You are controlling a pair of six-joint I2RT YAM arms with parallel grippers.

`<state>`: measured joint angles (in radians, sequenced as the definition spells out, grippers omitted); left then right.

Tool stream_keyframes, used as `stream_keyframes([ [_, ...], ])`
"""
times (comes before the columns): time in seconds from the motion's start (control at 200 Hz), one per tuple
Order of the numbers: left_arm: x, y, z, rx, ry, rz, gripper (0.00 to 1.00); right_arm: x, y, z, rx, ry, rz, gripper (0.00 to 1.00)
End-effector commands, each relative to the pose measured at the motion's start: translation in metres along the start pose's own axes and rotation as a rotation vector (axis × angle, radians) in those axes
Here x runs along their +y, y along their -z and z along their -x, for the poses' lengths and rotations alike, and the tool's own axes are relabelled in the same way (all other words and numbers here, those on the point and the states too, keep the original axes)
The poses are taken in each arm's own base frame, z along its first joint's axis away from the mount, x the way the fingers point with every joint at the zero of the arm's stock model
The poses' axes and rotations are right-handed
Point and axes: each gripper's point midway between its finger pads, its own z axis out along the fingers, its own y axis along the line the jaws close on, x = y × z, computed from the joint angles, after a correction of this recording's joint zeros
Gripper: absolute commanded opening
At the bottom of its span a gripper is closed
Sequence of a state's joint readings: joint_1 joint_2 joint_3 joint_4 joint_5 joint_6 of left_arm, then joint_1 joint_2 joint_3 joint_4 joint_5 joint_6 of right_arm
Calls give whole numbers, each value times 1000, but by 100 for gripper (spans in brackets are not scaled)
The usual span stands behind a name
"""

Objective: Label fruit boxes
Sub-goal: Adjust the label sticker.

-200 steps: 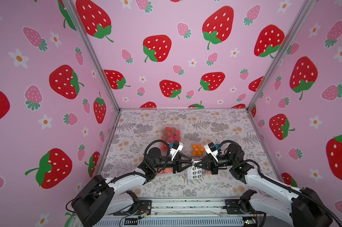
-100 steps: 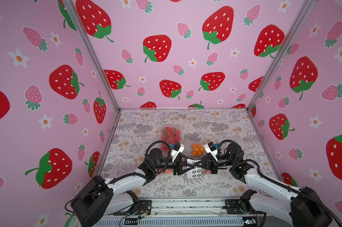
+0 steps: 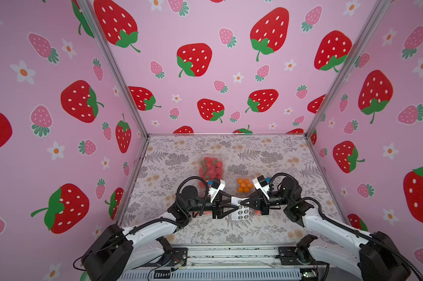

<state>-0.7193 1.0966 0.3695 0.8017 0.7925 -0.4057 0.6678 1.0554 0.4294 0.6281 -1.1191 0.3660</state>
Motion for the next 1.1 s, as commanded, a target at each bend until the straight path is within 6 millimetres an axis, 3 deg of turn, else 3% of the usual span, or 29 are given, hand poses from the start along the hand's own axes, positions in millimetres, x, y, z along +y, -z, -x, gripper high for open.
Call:
stream_keyframes([
  [0.0, 6, 11, 1, -11, -43, 54, 57, 7, 1, 11, -17, 53, 27, 0],
  [0.145, 9, 15, 6, -16, -42, 86, 56, 7, -1, 11, -13, 46, 44, 0],
  [0.38, 13, 7, 17, -20, -36, 74, 51, 9, 0, 11, -15, 51, 42, 0],
  [1.095, 6, -11, 25, -9, -45, 18, 56, 7, 0, 9, -9, 48, 39, 0],
])
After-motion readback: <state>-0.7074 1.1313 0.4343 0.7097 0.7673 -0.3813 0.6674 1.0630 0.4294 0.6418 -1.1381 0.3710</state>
